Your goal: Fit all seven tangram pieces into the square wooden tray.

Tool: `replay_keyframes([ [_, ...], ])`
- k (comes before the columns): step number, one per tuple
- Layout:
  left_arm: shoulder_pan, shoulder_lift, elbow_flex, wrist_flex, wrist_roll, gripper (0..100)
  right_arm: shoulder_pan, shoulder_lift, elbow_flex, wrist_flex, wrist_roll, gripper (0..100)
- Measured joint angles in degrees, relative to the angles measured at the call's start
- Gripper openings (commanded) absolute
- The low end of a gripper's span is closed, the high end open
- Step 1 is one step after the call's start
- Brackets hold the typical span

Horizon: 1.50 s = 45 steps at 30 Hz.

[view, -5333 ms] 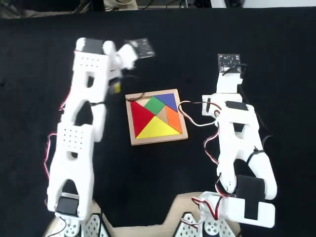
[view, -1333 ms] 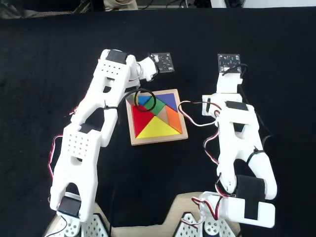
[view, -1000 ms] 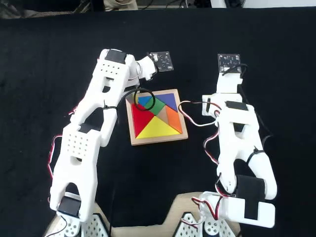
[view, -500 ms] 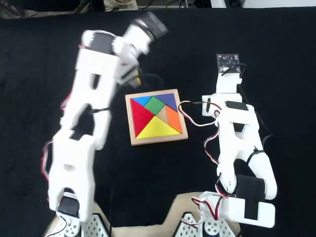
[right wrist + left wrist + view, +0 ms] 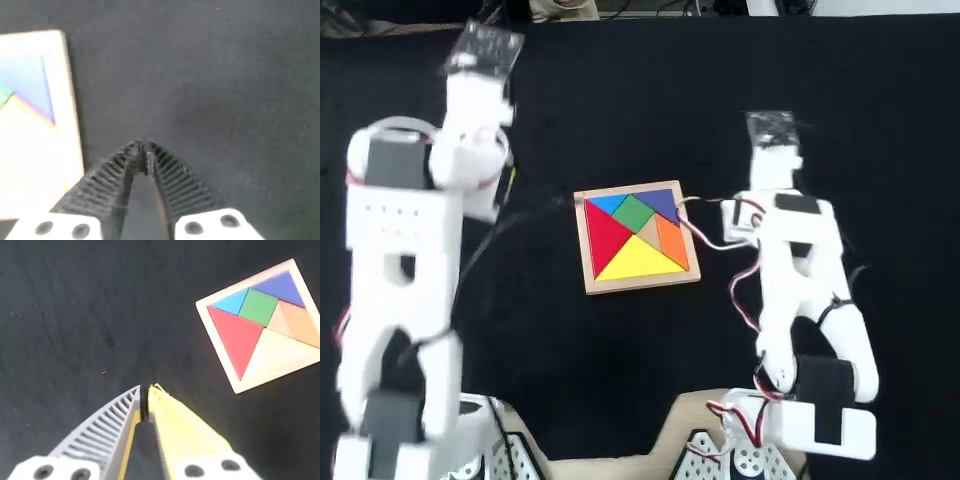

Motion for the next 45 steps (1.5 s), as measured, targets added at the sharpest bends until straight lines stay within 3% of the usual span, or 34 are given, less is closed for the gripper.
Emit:
replay_keyframes([
  [5, -4.1, -13.3, 28.4, -19.6, 8.7, 3, -5.6, 0.0, -1.0, 4.1, 2.5, 1.1],
  [9, -8.1, -14.2, 47.0, -35.5, 13.5, 3, -6.8, 0.4, -1.1, 4.4, 2.5, 1.1],
  [18, -9.3, -0.2, 51.2, -49.8, 16.1, 3, -7.5, 14.0, -7.6, 4.0, 1.8, 1.1],
  [26, -7.5, 12.7, 48.7, -52.0, 20.7, 3, -9.9, 15.4, -8.7, 5.7, 1.8, 1.1],
  [45, -7.0, 13.2, 48.6, -52.8, 24.0, 3, -13.5, 15.2, -7.8, 7.6, 1.7, 1.1],
])
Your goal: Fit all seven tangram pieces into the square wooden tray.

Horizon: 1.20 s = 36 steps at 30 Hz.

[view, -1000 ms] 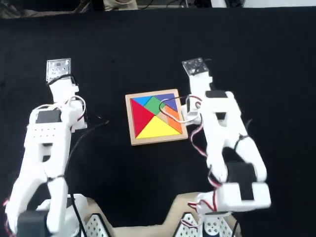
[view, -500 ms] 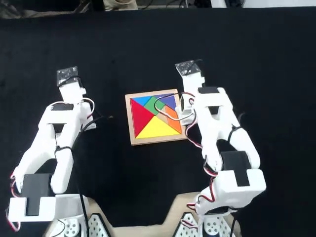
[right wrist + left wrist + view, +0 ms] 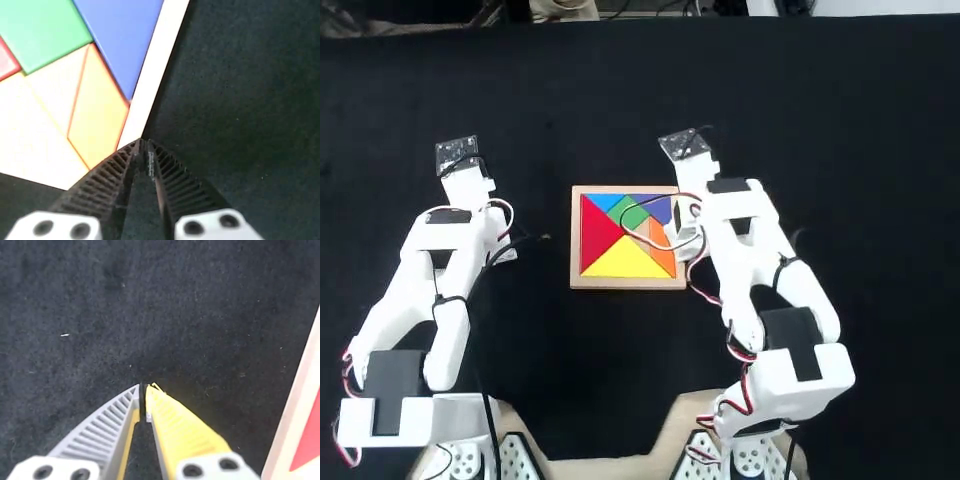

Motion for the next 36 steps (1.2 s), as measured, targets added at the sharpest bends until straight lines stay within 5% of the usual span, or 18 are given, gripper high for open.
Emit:
replay_keyframes([
  [11, 1.6, 0.0, -7.4, -8.3, -4.7, 3, 7.4, -12.6, -6.9, 5.9, -0.7, 1.1],
  [16, 2.5, -3.9, -19.4, 3.9, -14.7, 3, 8.4, -27.2, -12.6, 7.6, -0.7, 1.1],
  [23, -2.1, -26.0, -37.6, 24.8, -6.4, 3, 8.4, -46.3, -17.3, 15.7, -1.2, 1.1],
  [31, -2.4, -47.8, -23.7, 26.7, -11.0, 3, 7.2, -64.7, -17.3, 27.3, -5.4, 1.3],
  [36, -2.4, -68.0, -9.3, 25.7, -11.8, 3, 6.8, -78.0, -13.8, 29.5, -6.3, 9.6],
])
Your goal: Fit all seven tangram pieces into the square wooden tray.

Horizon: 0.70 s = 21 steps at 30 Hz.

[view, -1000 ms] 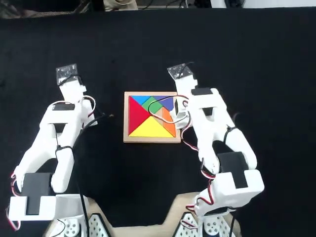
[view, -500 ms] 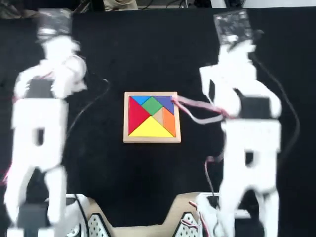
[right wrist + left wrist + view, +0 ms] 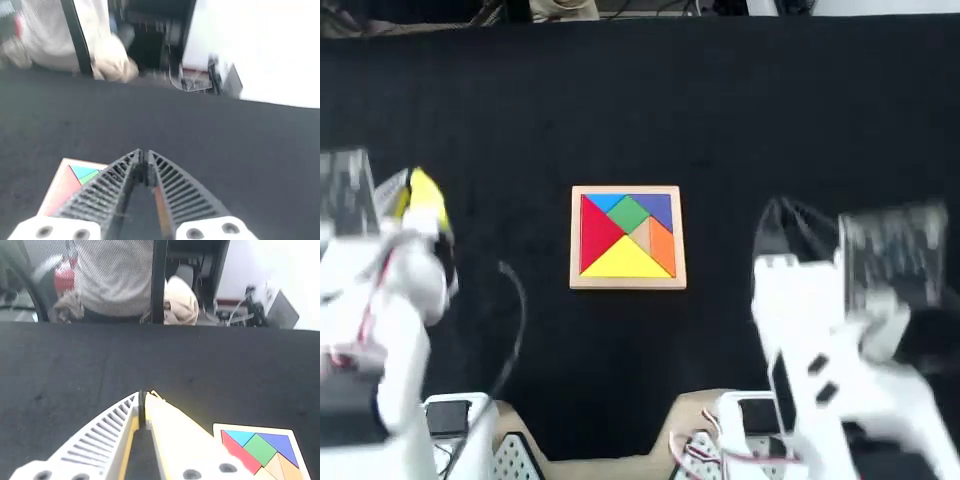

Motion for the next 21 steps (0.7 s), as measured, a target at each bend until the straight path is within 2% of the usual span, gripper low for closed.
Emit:
replay_keyframes([
  [3, 0.0, -7.2, 12.2, -6.1, -3.3, 3, 0.3, -4.4, 9.3, -2.7, 0.0, 10.0],
  [6, -2.2, -10.0, 25.9, -14.9, -5.0, 3, 0.3, -6.7, 22.2, -10.0, 0.0, 9.6],
  [8, -4.0, -10.6, 33.2, -22.0, -5.3, 4, 0.2, -7.1, 30.5, -16.8, 0.0, 9.6],
  [12, -5.6, -9.1, 44.2, -36.0, -5.4, 13, 0.6, -7.1, 45.2, -33.9, -0.1, 9.6],
  [14, -5.6, -7.8, 48.2, -41.2, -4.5, 16, 2.9, -7.2, 51.5, -42.6, -0.1, 9.6],
  [16, -5.6, -7.1, 51.3, -43.7, -1.6, 16, 4.1, -7.3, 57.8, -49.1, -0.1, 9.5],
  [18, -6.1, -7.1, 54.7, -44.8, 0.3, 16, 5.5, -7.3, 63.4, -51.3, -0.1, 9.5],
  [21, -6.2, -7.2, 60.6, -45.3, -0.8, 16, 6.7, -7.3, 70.6, -52.3, -0.1, 9.6],
])
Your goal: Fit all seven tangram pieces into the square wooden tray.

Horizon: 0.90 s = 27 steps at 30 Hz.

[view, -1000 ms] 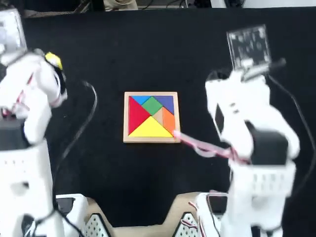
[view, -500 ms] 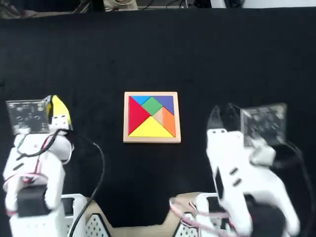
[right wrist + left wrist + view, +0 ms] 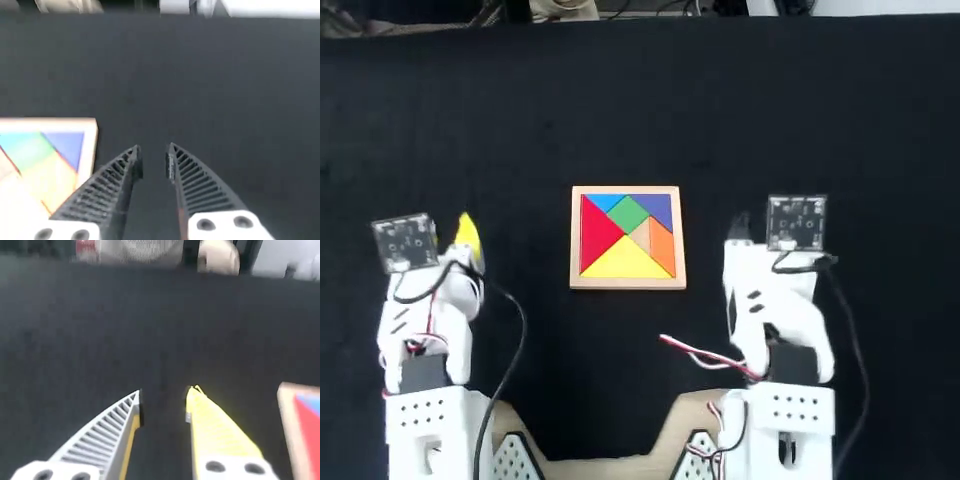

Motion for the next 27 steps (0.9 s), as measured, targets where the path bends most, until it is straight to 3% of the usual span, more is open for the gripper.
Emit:
replay_keyframes([
  [4, -0.1, 0.0, 2.9, 2.6, -6.7, 16, 2.1, 0.0, 6.0, -0.5, 0.0, 9.7],
  [11, 0.0, -1.1, 3.2, 14.9, -7.9, 16, 2.8, 0.0, 12.2, -0.4, 0.0, 9.9],
  [15, 0.0, -4.6, 3.2, 23.7, -8.4, 16, 2.7, 0.0, 12.3, 7.8, 0.0, 9.8],
  [20, 0.0, -12.2, 3.2, 39.9, -8.4, 16, 3.0, -0.5, 8.7, 26.7, 0.1, 5.4],
  [24, -0.4, -20.4, 3.2, 48.8, -8.4, 16, 5.9, -4.2, 9.5, 29.8, 0.0, 2.1],
  [27, -3.2, -23.1, 3.2, 50.6, -8.3, 16, 6.0, -7.9, 9.8, 32.3, 0.1, 1.1],
])
